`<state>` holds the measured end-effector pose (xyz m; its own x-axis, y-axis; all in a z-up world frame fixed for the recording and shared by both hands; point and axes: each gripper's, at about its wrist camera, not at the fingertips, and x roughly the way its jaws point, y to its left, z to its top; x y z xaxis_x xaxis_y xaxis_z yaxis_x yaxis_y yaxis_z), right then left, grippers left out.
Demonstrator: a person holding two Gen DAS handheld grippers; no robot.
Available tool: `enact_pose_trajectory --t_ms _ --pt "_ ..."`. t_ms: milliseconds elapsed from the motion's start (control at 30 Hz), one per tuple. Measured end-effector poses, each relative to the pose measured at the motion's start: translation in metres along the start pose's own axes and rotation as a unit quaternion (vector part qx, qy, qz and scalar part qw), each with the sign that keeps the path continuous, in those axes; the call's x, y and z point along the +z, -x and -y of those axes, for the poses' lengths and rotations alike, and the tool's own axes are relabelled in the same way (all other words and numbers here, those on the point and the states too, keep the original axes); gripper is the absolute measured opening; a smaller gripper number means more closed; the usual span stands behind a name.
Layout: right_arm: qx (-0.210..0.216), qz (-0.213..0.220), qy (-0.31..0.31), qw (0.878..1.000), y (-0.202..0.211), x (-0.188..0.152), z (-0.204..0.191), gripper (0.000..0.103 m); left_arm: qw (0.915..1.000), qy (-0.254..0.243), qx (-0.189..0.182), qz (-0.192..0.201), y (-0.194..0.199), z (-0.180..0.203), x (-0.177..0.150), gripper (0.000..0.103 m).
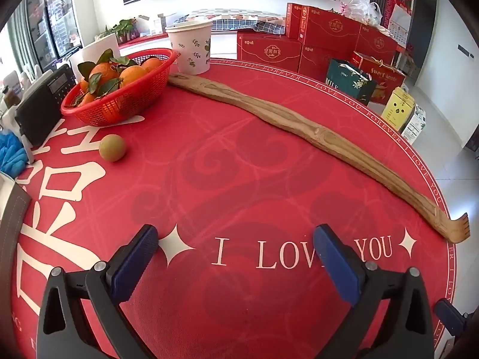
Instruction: Organize fruits
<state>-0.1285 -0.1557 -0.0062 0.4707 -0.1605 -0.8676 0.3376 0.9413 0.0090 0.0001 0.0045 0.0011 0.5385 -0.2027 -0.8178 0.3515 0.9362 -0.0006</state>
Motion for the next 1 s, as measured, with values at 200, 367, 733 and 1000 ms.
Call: enact_pose_trajectory --t_ms 200,367,733,1000 --pt "-0.003 0.003 0.005 1.0 0.0003 -0.0007 -0.0006 0.103 1.0 0.0 -0.001 0.001 0.0001 -0.0001 0.0 0.103" --pt "-0.003 0.003 0.002 1.0 -0.0011 -0.0061 0.0013 0.103 1.0 0.0 -0.001 0.001 0.0002 0.0 0.0 0.103" --pt "-0.004 0.003 -0.002 1.0 0.0013 -0.0038 0.0 0.103 1.0 0.001 -0.001 0.001 0.0001 -0.0001 0.0 0.103" --pt "-0.005 0.002 -0.002 1.0 0.0003 -0.0022 -0.0036 0.103 1.0 0.0 -0.001 0.001 0.0001 -0.0001 -0.0001 0.103"
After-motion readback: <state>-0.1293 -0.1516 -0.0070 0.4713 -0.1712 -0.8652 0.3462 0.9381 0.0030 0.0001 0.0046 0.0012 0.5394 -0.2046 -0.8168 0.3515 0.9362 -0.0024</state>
